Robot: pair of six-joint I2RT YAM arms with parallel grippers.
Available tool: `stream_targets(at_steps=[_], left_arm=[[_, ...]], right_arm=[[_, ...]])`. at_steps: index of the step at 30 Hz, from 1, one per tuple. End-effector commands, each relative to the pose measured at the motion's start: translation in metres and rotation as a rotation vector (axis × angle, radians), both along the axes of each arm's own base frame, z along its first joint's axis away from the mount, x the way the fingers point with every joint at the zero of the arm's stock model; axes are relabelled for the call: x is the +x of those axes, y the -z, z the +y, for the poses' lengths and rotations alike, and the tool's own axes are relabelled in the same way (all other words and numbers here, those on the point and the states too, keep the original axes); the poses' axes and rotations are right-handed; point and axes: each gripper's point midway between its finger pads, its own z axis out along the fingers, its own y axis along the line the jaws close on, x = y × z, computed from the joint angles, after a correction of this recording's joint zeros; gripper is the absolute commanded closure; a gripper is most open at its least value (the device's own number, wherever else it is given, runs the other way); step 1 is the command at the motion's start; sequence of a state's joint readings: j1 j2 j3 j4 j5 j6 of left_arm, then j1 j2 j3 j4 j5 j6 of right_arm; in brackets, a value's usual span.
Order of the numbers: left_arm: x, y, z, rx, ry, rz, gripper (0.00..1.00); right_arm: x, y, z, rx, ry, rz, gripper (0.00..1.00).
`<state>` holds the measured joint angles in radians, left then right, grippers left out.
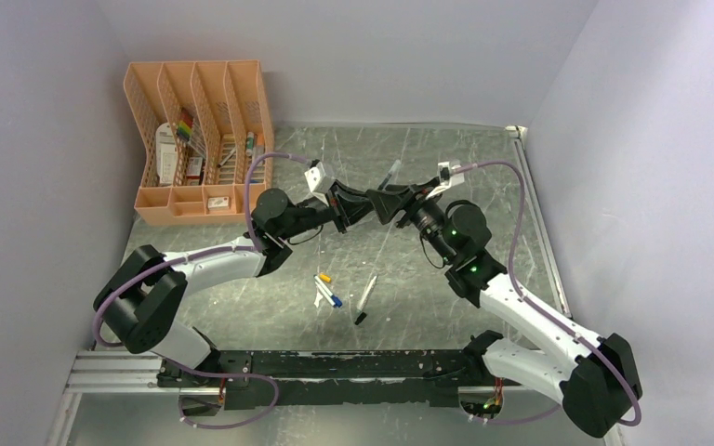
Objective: Insert the pens into the pen caps
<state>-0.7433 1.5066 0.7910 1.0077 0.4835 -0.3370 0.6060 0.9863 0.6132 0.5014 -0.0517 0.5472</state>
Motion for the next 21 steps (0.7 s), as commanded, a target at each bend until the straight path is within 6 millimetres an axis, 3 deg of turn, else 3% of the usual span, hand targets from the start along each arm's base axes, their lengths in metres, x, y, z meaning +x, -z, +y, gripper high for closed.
stream_targets(at_steps=[1, 11, 21], left_arm=[[-0.006, -0.031, 0.000, -0.075, 0.019, -0.099, 0.93], [-0.004, -0.019, -0.001, -0.033, 0.013, -0.092, 0.93], [-0.008, -0.017, -0.001, -0.035, 0.031, -0.090, 0.93]], right_arm=[[-0.010, 0.002, 0.007, -0.031, -0.057, 0.013, 0.37], [-0.002, -0.044, 0.004, -0.015, -0.030, -0.069, 0.38], [0.004, -0.068, -0.010, -0.012, 0.034, -0.101, 0.39]])
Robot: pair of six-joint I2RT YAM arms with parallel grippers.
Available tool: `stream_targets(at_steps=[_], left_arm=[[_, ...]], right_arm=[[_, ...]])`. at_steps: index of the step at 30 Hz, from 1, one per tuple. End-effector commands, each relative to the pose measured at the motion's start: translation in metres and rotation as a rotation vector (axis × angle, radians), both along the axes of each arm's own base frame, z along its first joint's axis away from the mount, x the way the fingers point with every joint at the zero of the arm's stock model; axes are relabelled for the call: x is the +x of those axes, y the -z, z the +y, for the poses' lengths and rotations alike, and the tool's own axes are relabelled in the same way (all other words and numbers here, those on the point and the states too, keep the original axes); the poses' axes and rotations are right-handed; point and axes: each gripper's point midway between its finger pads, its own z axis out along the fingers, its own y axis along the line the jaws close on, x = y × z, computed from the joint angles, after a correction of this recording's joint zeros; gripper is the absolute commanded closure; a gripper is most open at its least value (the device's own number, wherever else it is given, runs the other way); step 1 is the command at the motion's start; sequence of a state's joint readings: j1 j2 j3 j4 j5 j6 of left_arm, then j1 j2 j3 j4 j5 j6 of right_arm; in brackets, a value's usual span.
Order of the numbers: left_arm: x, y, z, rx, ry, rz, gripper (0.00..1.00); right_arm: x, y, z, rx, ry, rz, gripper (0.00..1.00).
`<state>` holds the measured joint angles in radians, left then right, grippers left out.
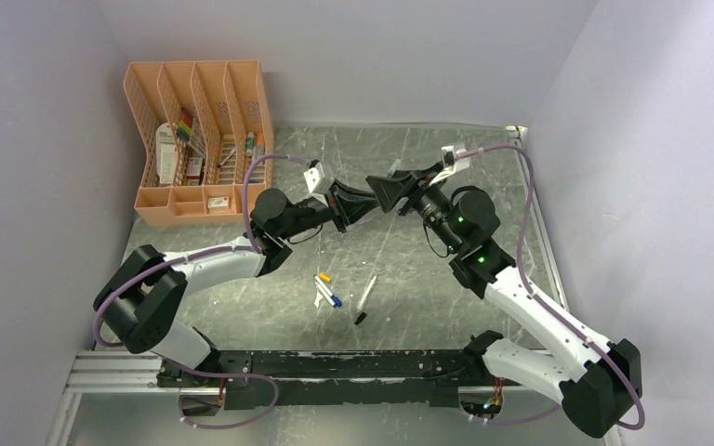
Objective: Insert the pens into the pen caps
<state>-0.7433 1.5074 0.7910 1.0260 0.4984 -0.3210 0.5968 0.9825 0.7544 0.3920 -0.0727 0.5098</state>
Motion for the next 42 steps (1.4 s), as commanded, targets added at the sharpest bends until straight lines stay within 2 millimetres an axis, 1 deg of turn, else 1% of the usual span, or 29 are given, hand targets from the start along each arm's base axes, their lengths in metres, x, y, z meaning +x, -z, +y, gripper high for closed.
stream_targets(at_steps=[1, 5, 9, 14, 21, 26, 28, 30, 33, 34, 36, 37, 42], left_arm=[[-0.007, -0.014, 0.000, -0.034, 0.024, -0.061, 0.93], [-0.009, -0.018, 0.001, -0.037, 0.027, -0.070, 0.93], [-0.009, -0.016, 0.002, -0.031, 0.025, -0.071, 0.93], [-0.009, -0.016, 0.001, -0.036, 0.027, -0.067, 0.93], [-0.008, -0.010, -0.001, -0.022, 0.035, -0.057, 0.93], [-0.009, -0.008, -0.002, -0.021, 0.041, -0.053, 0.93], [-0.009, -0.008, -0.001, -0.022, 0.038, -0.052, 0.93], [-0.009, -0.009, -0.001, -0.022, 0.036, -0.055, 0.93], [-0.009, -0.011, -0.001, -0.023, 0.035, -0.058, 0.93], [-0.009, -0.011, -0.001, -0.023, 0.035, -0.059, 0.93], [-0.008, -0.011, -0.001, -0.026, 0.032, -0.058, 0.93], [-0.008, -0.011, -0.001, -0.027, 0.030, -0.059, 0.93], [-0.005, -0.021, -0.002, -0.053, 0.021, -0.059, 0.93]], right_arm=[[0.003, -0.026, -0.011, -0.001, 0.043, -0.050, 0.39], [0.006, -0.030, -0.013, -0.002, 0.047, -0.053, 0.40], [0.007, -0.033, -0.018, 0.007, 0.058, -0.058, 0.42], [0.007, -0.036, -0.020, 0.020, 0.049, -0.059, 0.47], [0.005, -0.044, -0.025, 0.035, 0.056, -0.075, 0.50], [0.006, -0.044, -0.026, 0.041, 0.050, -0.073, 0.52], [0.007, -0.042, -0.026, 0.043, 0.043, -0.065, 0.58], [0.007, -0.040, -0.025, 0.045, 0.035, -0.061, 0.65], [0.007, -0.036, -0.023, 0.044, 0.024, -0.052, 0.79], [0.007, -0.036, -0.022, 0.044, 0.019, -0.050, 0.86], [0.008, -0.033, -0.021, 0.042, 0.013, -0.043, 0.98], [0.007, -0.031, -0.020, 0.041, 0.008, -0.039, 1.00], [0.006, -0.014, -0.015, 0.021, -0.022, -0.005, 1.00]])
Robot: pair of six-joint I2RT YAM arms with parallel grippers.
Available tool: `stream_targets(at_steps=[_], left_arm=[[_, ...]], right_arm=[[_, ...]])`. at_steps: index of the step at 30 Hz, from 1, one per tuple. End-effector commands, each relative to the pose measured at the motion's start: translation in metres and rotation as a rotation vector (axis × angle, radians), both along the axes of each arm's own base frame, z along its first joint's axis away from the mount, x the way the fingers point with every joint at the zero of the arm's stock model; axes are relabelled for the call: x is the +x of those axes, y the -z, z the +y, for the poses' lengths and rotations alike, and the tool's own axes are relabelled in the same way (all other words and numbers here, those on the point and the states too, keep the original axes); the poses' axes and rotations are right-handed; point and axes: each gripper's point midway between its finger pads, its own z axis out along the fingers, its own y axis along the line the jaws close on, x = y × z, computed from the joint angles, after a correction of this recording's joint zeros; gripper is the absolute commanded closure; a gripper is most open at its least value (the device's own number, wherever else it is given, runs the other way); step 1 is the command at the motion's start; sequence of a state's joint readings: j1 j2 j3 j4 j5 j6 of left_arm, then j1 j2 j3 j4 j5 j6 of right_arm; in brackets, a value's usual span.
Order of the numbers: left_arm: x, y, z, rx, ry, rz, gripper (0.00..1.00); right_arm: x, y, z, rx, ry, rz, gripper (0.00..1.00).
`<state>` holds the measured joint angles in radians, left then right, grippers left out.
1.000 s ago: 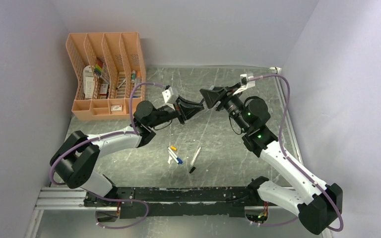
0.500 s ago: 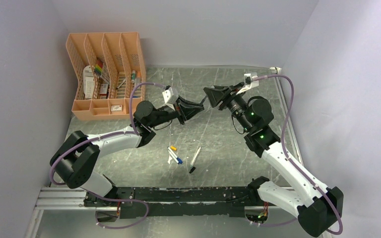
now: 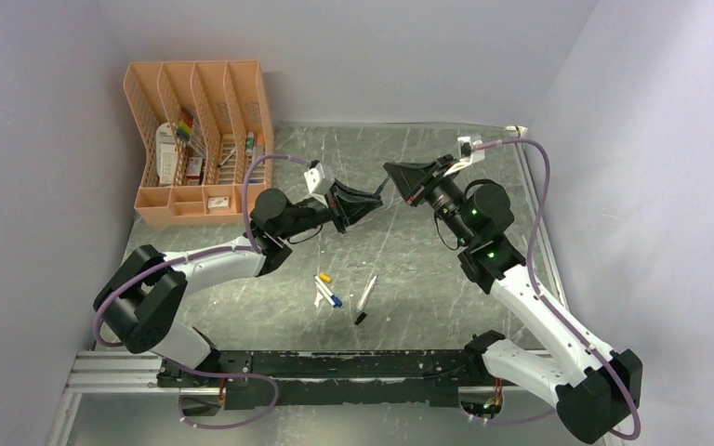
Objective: Insert the pens into the pen caps
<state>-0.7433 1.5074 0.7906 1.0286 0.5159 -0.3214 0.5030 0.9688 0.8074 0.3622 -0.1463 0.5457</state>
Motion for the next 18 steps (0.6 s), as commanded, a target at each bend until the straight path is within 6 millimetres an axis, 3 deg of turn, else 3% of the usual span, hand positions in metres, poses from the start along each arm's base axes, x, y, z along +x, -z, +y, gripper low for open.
stream_targets(at_steps=[1, 7, 18], left_arm=[[0.000, -0.024, -0.002, -0.056, 0.003, -0.052, 0.93], [0.013, -0.040, -0.008, -0.061, -0.025, -0.046, 0.93], [0.027, -0.055, -0.015, -0.094, -0.045, 0.036, 0.93]], right_arm=[[-0.002, 0.015, 0.007, -0.024, -0.046, 0.020, 1.00], [-0.005, 0.049, 0.014, -0.104, -0.097, 0.083, 1.00], [-0.016, 0.109, 0.008, -0.180, -0.088, 0.175, 1.00]])
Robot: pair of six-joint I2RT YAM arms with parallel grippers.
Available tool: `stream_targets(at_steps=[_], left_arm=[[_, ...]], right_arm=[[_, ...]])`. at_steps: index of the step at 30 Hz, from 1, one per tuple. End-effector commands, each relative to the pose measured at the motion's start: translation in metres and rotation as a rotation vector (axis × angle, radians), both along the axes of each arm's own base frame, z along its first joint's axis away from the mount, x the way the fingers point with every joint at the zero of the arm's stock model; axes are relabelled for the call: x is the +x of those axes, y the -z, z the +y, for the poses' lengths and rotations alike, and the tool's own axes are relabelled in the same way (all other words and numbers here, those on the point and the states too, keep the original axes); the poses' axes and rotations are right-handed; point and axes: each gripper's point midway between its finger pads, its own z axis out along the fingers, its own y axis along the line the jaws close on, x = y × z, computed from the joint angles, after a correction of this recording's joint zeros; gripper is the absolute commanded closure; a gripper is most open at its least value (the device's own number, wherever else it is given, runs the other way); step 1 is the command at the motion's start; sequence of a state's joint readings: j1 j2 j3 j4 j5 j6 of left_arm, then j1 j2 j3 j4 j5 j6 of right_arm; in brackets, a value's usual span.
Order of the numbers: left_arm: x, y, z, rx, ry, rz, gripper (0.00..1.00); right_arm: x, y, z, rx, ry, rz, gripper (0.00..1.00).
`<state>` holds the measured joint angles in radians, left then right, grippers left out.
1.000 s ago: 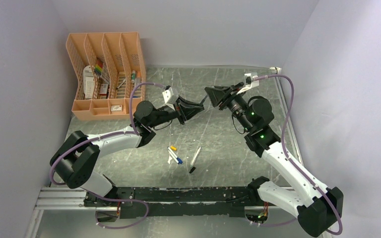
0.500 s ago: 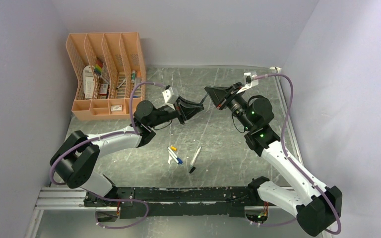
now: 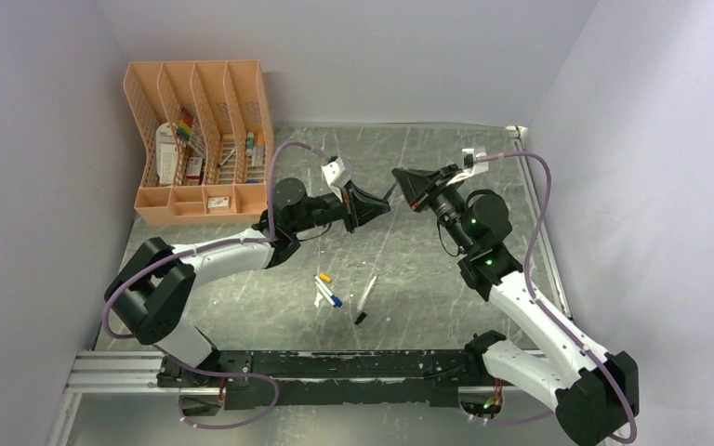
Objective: Insert the pens into the pen caps
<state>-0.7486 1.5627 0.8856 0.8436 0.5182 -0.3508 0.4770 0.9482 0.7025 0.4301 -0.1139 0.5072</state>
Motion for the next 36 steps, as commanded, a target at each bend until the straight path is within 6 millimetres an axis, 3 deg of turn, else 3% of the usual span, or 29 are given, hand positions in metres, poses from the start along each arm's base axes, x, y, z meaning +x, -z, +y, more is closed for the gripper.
stream_targets(at_steps=[1, 10, 21, 26, 31, 36], left_arm=[[0.016, -0.079, 0.000, -0.182, -0.067, -0.099, 0.93], [0.022, -0.096, 0.000, -0.190, -0.090, -0.134, 0.93], [0.021, -0.122, 0.000, -0.227, -0.075, -0.197, 0.93], [0.015, -0.112, -0.002, -0.191, -0.044, -0.232, 0.93], [-0.011, -0.085, -0.002, -0.127, 0.073, -0.267, 0.93], [-0.011, -0.062, -0.001, -0.055, 0.077, -0.243, 0.93]], right_arm=[[-0.025, 0.085, 0.024, -0.145, -0.154, 0.197, 1.00], [-0.037, 0.124, 0.025, -0.178, -0.187, 0.276, 1.00], [-0.046, 0.143, 0.030, -0.154, -0.223, 0.326, 1.00], [-0.043, 0.132, 0.030, -0.122, -0.207, 0.317, 1.00], [-0.033, 0.105, 0.025, -0.051, -0.145, 0.287, 1.00], [-0.029, 0.075, 0.020, -0.014, -0.114, 0.208, 0.65]])
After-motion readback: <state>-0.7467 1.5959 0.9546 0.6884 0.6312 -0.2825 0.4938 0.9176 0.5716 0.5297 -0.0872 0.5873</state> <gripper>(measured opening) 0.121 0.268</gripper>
